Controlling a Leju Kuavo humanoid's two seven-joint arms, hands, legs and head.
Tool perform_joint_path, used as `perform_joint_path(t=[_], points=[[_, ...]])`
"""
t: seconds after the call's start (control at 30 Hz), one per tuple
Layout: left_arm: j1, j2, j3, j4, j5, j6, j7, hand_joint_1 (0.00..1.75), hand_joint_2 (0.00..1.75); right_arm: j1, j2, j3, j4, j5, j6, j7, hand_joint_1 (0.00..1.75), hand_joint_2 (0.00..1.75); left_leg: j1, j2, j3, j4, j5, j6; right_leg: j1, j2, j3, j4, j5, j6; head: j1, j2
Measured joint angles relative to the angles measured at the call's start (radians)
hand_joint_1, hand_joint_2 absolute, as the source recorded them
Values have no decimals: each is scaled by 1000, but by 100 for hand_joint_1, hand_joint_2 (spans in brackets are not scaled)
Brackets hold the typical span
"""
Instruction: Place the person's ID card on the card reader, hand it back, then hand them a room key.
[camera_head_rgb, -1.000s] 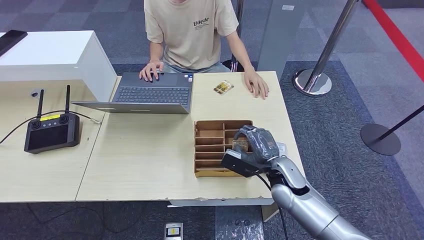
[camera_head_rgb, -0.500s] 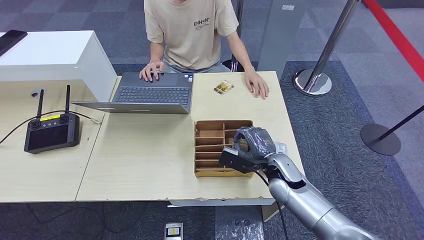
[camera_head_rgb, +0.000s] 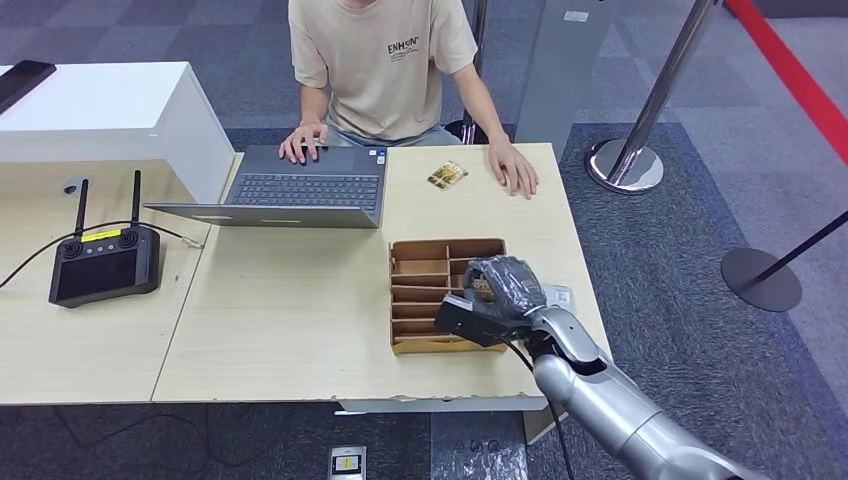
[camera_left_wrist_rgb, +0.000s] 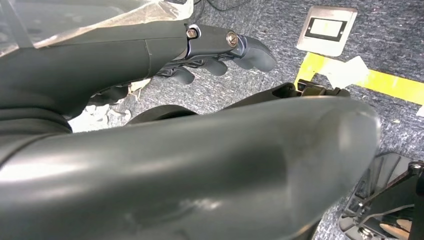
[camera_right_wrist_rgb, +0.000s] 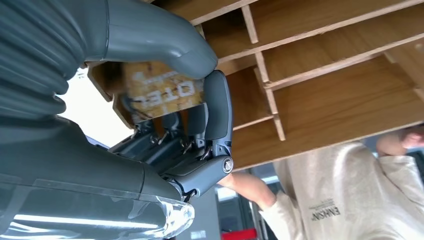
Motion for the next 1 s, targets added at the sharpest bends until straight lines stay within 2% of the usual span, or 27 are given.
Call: perform_joint_path(t=[0.5,1.0], points=[[0,0,0,0,-3,4,6,0,0,2,3,1,-12,-7,-78,-36,175,175,0,0,1,0,0,0,0,0,1,0,0,0,0,0],[-1,0,0,0,-12,4,4,0,0,-18,-1,-2,-117,29,-61,-20,175,175,0,0,1,0,0,0,0,0,1,0,0,0,0,0]])
